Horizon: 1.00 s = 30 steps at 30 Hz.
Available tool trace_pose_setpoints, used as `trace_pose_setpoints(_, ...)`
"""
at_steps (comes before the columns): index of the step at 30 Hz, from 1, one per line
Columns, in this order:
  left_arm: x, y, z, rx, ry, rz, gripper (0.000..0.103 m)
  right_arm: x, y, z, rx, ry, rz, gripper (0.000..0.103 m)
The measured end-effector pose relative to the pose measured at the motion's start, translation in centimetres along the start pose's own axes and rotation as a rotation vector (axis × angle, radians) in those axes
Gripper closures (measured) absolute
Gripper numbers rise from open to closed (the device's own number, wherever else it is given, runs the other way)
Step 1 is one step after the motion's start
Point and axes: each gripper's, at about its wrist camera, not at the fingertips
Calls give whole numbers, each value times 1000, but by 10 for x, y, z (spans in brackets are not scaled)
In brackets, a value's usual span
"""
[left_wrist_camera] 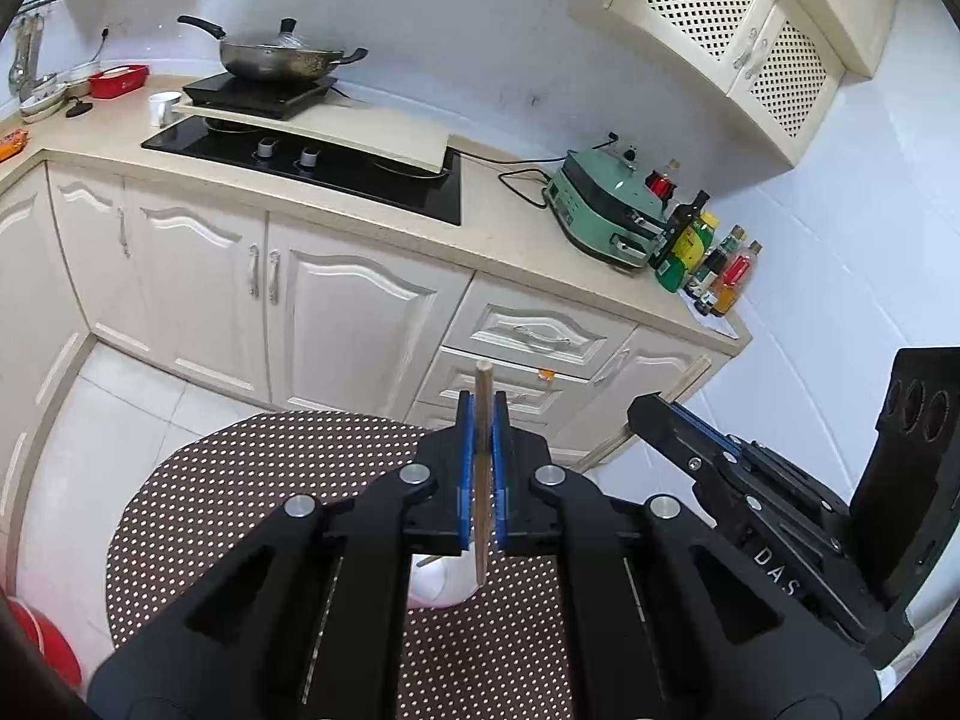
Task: Organize utensils
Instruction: 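Lift the held chopsticks with both tools and carry them above the pink cup, then open both tools to drop the chopsticks into the pink cup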
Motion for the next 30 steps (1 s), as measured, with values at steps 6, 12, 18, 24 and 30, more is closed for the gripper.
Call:
trace_pose_setpoints(6,7,-3,-1,33,-17,-4,98,-1,-3,-8,3,25,3,98)
trace_pose_setpoints(12,17,7,10,36,-56,24,98,7,14,-9,24,30,55,98)
trace_pose_setpoints(18,30,32,19,52,-83,91,98,13,34,-10,50,27,108,98)
trace_pose_setpoints(24,34,50,21,54,-100,136,98,17,53,-11,83,23,155,98)
trace_pose_setpoints(30,36,62,20,60,-132,158,97,21,67,-7,87,13,200,98)
Point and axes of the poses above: each gripper's, at about its wrist camera, not at the fingertips, and x roughly the way its jaws point, z to its left, y to its underside, and after that the axes turned 7 degrees about -x, right-handed
